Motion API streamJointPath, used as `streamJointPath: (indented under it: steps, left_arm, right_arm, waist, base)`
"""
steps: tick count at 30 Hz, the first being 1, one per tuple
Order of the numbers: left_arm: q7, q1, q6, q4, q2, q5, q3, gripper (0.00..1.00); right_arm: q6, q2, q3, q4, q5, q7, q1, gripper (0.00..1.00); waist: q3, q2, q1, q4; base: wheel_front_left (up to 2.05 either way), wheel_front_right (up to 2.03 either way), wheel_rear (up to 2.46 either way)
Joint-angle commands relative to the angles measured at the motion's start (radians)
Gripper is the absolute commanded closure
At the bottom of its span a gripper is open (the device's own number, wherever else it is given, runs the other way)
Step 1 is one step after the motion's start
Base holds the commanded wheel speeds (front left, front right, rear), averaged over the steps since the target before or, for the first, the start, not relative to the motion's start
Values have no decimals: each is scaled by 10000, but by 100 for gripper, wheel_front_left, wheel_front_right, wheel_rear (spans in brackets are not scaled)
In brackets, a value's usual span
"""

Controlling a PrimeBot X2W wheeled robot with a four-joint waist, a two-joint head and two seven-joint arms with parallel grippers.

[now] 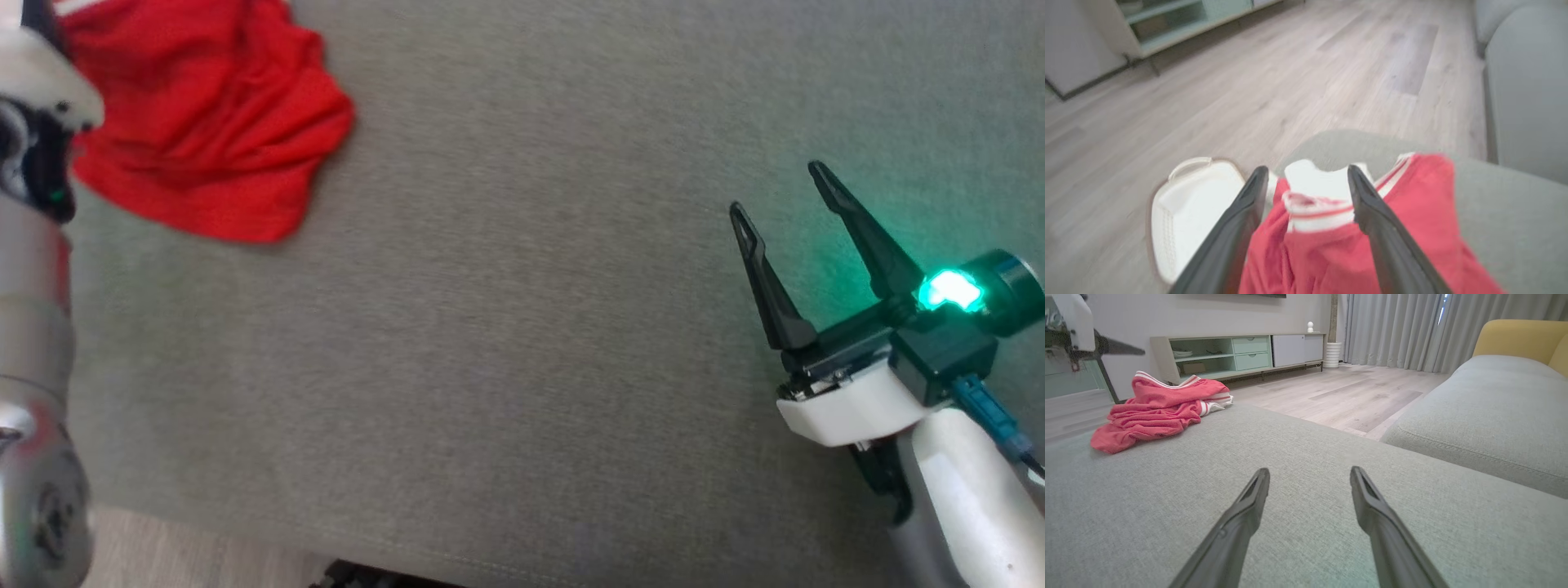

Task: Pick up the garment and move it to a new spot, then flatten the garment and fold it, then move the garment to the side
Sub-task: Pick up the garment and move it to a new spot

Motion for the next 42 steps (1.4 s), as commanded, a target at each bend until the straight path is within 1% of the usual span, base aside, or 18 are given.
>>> streamJointPath:
  steps: [1, 3, 6, 9, 12, 13, 14, 20, 24, 26, 29, 32, 37, 41, 42]
  left_arm:
    - [103, -270, 92, 12, 813, -94, 267, 0]
    - [314, -322, 68, 537, 936, -355, 481, 0]
    - [563, -319, -21, 929, 1007, -759, 779, 0]
    - [680, -195, -142, 1089, 1143, -770, 677, 0]
    - [729, -128, -245, 1164, 1152, -789, 541, 0]
    - [656, -130, -266, 1171, 1168, -787, 497, 40]
    - [554, -135, -280, 1177, 1177, -792, 467, 100]
    - [-224, -338, -334, 1110, 1194, -771, 219, 100]
    - [-783, -571, -356, 887, 1285, -650, -117, 100]
    - [-988, -667, -360, 584, 1226, -632, -482, 100]
    - [-1014, -718, -363, -172, 1065, -1057, -1179, 100]
    - [-727, -570, -364, -1231, 1103, -1688, -2263, 100]
    - [-194, -126, -364, -3381, 1601, -2984, -4299, 100]
    - [40, 202, -365, -4859, 2053, -3826, -5470, 100]
    - [40, 202, -365, -4859, 2053, -3826, -5470, 100]
  right_arm:
    - [67, -59, 248, -455, 76, 81, -38, 0]
    - [67, -67, 286, -655, 88, 179, -62, 0]
    - [67, -109, 257, -885, 52, 272, -6, 0]
    - [67, -122, 170, -1034, -8, 295, 48, 0]
    - [67, -111, 73, -1144, -73, 311, 128, 0]
    - [67, -102, 37, -1172, -88, 312, 148, 0]
    - [67, -98, 12, -1188, -100, 309, 160, 0]
    - [67, 67, 41, -972, -77, 121, 91, 0]
    - [67, 276, 219, -509, 51, -196, -16, 0]
    - [67, 421, 311, -210, 135, -402, -67, 0]
    - [67, 765, 340, 214, 331, -687, -77, 0]
    - [67, 1054, 427, 621, 553, -901, -20, 0]
    - [67, 1449, 383, 1126, 890, -1052, 369, 0]
    - [67, 1717, 261, 1032, 1175, -1066, 809, 0]
    - [67, 1717, 261, 1032, 1175, -1066, 809, 0]
  waist:
    - [558, 1, -3, -525]
    - [769, 1, -3, -698]
    - [1051, 1, -3, -904]
    - [1242, 1, -3, -1076]
    - [1336, 1, -3, -1142]
    - [1355, 1, -3, -1152]
    - [1360, 1, -3, -1157]
    - [1016, 1, -3, -1149]
    - [440, 1, -3, -1222]
    - [23, 1, -3, -1320]
    - [-672, 1, -3, -1516]
    - [-1457, 1, -3, -1756]
    - [-2829, 1, -3, -2280]
    - [-3805, 1, -3, -2823]
    - [-3805, 1, -3, -2823]
  base:
    - [0, 0, 0]
    - [0, 0, 0]
    - [0, 0, 0]
    - [0, 0, 0]
    - [0, 0, 0]
    - [0, 0, 0]
    - [0, 0, 0]
    - [0, 0, 0]
    - [0, 0, 0]
    - [0, 0, 0]
    - [0, 0, 0]
    - [0, 0, 0]
    - [0, 0, 0]
    - [0, 0, 0]
    - [0, 0, 0]
